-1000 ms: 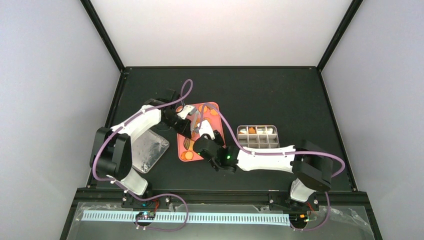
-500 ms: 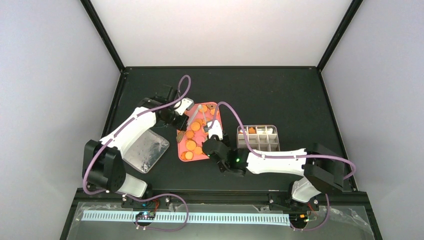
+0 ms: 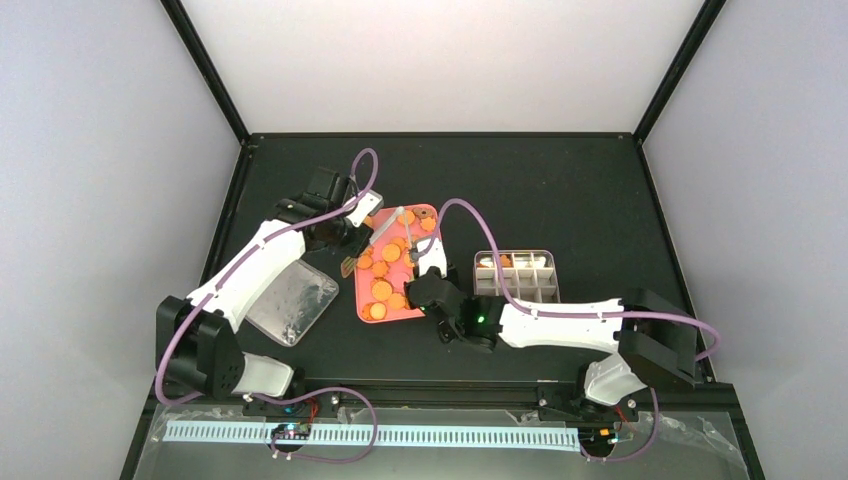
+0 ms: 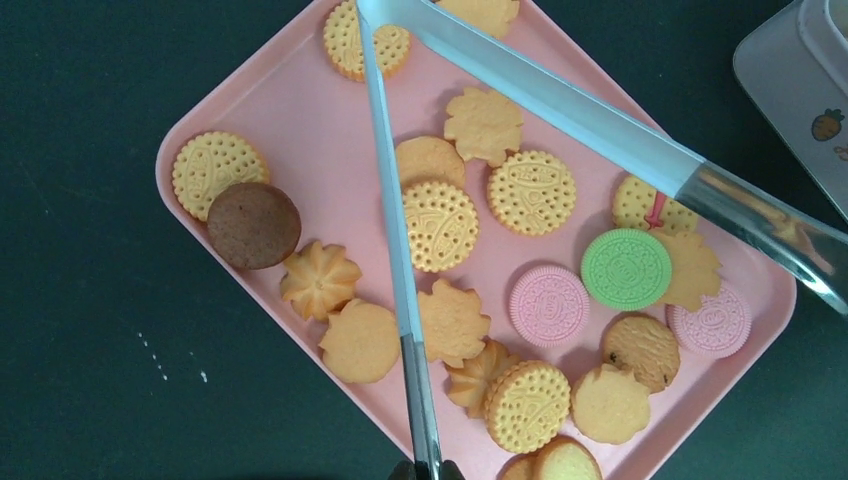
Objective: Pack the cookies
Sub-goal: Pass from the right arm to the left, then adjust the clamp.
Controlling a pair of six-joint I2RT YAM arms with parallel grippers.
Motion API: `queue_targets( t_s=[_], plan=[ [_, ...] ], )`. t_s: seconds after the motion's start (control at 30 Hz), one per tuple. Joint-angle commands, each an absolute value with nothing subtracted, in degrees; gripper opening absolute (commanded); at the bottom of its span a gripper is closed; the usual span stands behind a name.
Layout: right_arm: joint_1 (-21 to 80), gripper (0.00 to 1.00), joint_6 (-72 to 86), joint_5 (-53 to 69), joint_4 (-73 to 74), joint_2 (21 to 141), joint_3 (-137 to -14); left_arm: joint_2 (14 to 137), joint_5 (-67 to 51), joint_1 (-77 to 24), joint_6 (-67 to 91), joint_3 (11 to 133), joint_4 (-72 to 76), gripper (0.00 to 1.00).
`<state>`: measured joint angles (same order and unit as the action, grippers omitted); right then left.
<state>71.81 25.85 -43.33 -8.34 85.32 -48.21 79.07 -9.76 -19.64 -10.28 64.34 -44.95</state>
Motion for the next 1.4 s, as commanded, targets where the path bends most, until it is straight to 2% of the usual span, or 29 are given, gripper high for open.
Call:
queue_targets(
  t_s=[0.0,0.1,0.2,0.37,0.6,0.83,0.97,1.07,1.37],
  plan=[
    [72.0,0.06,22.5,-36.1,-3.4,84.3,-51.9,78.0,-4.2,-18.5,-12.6,63.5,-38.2,0.02],
    [72.1,0.17,20.8,-28.1,-4.4,83.7,-54.4,78.4,-4.6,-18.5,-12.5,62.8,-37.8,0.02],
    [72.1,0.33,19.2,-19.0,-8.0,81.6,-53.7,77.3,-6.4,-18.5,-13.7,62.6,-37.4,0.02],
    [70.8,0.44,20.2,-13.8,-8.6,78.1,-52.8,74.0,-10.4,-18.5,-16.8,62.8,-36.9,0.02],
    [63.0,0.55,29.4,-2.0,-16.3,69.6,-44.8,69.6,-12.8,-18.5,-20.4,65.5,-37.8,0.02],
    [58.0,0.64,36.4,3.0,-20.1,65.3,-39.2,65.2,-15.3,-18.6,-21.6,66.6,-36.1,0.02],
    [55.7,0.76,40.0,7.7,-22.4,65.2,-37.9,59.7,-19.0,-18.7,-22.4,65.9,-32.7,0.01],
    [53.6,0.81,44.1,11.5,-27.3,65.8,-36.3,55.0,-22.4,-18.7,-22.6,65.5,-30.1,0.01],
    [50.3,0.87,50.4,18.4,-40.8,69.3,-37.1,44.2,-30.3,-19.1,-22.0,59.2,-26.8,0.01]
  ],
)
